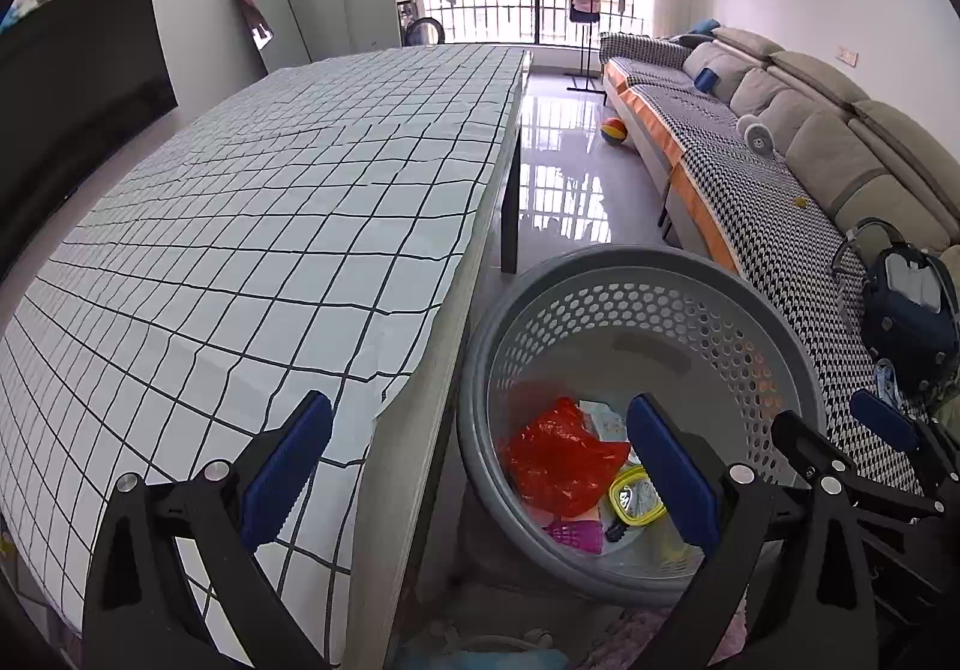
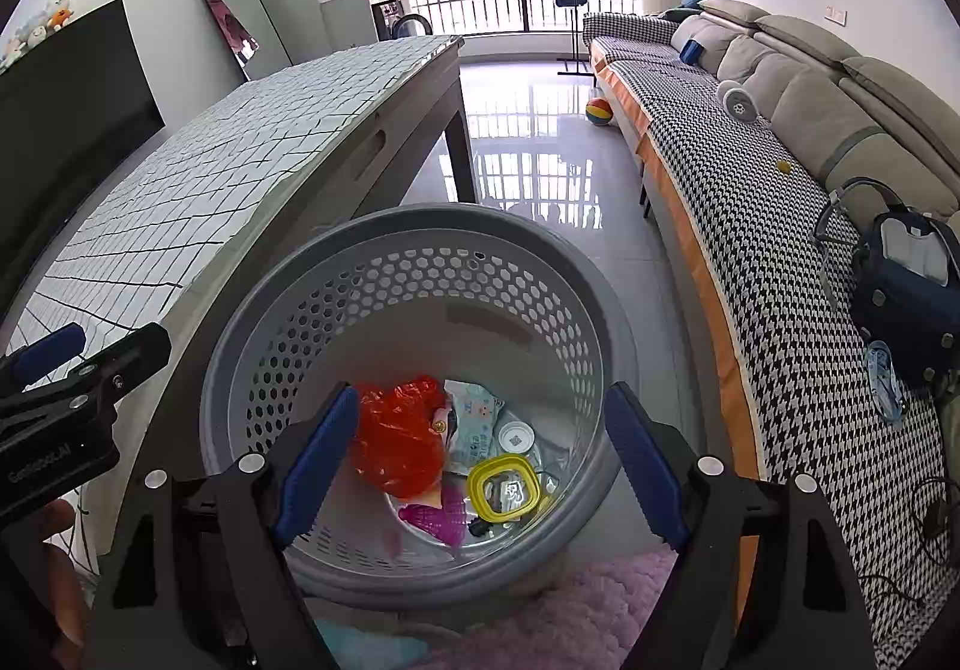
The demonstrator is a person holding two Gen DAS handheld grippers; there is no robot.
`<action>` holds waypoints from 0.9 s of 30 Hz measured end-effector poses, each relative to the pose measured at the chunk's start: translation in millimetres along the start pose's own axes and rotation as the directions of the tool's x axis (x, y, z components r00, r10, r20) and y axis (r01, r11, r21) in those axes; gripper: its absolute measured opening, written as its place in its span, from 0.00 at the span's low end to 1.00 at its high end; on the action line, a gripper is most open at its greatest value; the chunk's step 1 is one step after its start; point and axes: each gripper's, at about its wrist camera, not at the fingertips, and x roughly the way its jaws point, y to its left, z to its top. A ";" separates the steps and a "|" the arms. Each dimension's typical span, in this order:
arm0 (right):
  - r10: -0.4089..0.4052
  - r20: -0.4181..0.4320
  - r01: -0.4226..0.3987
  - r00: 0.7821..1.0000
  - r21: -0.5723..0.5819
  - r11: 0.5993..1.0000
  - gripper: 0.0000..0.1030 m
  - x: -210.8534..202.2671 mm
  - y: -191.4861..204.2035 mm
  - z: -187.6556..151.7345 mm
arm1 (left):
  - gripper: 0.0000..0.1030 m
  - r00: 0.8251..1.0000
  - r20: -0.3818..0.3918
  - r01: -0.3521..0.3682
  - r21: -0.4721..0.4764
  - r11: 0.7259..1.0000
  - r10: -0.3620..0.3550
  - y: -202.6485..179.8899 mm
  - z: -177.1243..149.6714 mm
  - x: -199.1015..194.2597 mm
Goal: Collect trash
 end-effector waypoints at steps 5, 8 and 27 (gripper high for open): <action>-0.005 0.002 0.005 1.000 -0.003 1.000 0.78 -0.6 0.6 0.0 | 0.94 1.000 -0.006 -0.002 0.003 1.000 0.002 -0.1 -1.3 0.6; -0.010 0.001 0.010 1.000 -0.004 1.000 0.78 -0.6 0.6 0.2 | 0.94 1.000 -0.008 0.001 0.007 1.000 -0.001 -0.7 -2.1 0.2; -0.016 -0.011 0.016 1.000 -0.014 1.000 0.78 -2.8 5.3 2.3 | 0.94 1.000 -0.018 0.002 0.000 1.000 -0.002 3.2 -0.7 -0.4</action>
